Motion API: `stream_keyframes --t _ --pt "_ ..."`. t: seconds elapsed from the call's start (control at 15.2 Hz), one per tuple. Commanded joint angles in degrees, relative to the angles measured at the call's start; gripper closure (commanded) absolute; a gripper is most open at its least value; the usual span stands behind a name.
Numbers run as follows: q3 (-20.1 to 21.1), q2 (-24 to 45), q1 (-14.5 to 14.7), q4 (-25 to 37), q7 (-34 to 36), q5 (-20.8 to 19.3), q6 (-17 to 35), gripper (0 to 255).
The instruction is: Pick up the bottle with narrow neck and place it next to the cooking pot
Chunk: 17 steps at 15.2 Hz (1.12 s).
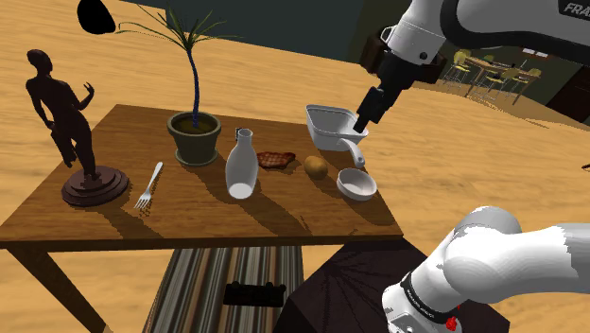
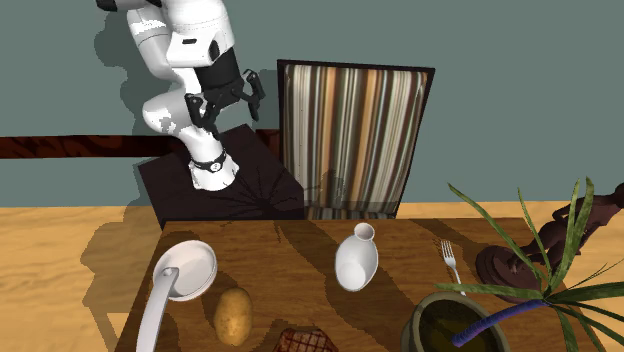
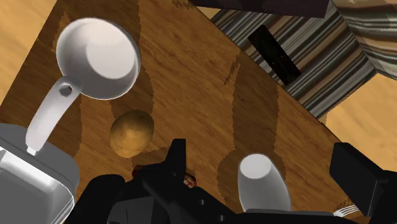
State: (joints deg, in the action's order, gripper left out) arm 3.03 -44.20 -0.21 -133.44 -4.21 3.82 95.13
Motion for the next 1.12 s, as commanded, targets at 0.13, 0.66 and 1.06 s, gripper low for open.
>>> stream_keyframes --t 0.13,0.66,1.06 --pt "0.89 3.64 0.28 0.55 0.42 0.36 3.16 0" --pt "4.40 19.45 1.01 5.80 2.30 0.68 14.02 0" --pt "6.76 32.15 1.47 12.84 4.26 -0.67 19.80 0"
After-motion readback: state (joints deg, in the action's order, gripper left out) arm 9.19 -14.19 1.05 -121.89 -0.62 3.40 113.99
